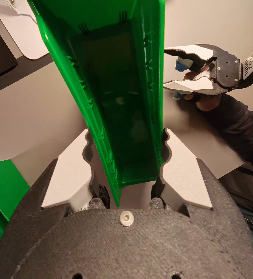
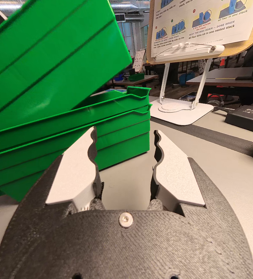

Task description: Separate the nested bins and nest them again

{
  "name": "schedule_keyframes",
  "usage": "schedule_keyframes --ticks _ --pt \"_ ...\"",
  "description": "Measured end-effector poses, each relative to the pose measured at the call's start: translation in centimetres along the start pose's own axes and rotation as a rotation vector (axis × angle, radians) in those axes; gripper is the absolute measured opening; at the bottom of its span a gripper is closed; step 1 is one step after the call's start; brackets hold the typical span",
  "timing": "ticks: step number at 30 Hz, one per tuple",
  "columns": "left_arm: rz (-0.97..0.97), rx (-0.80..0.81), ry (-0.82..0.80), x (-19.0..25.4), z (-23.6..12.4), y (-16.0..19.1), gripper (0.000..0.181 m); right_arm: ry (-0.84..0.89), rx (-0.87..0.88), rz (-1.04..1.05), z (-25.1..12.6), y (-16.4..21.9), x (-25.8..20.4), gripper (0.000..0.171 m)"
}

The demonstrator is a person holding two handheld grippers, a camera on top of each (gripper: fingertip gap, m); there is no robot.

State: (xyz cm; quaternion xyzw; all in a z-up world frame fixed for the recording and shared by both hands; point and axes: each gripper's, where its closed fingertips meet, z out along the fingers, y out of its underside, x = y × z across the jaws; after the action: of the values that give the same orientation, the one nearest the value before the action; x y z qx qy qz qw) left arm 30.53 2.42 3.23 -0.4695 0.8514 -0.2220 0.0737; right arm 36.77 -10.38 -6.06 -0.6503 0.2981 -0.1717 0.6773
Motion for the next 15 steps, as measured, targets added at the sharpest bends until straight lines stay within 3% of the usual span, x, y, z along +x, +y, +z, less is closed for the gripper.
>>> schedule_keyframes --ticks 7,15 --pt "-0.027 0.1 0.038 -0.5 -3.5 -0.8 0.093 0.0 0.003 0.0 0.0 0.0 0.0 0.077" --pt "-0.089 0.138 0.022 -3.7 -8.1 0.9 0.094 0.0 0.005 0.008 -0.1 -0.1 0.1 0.077"
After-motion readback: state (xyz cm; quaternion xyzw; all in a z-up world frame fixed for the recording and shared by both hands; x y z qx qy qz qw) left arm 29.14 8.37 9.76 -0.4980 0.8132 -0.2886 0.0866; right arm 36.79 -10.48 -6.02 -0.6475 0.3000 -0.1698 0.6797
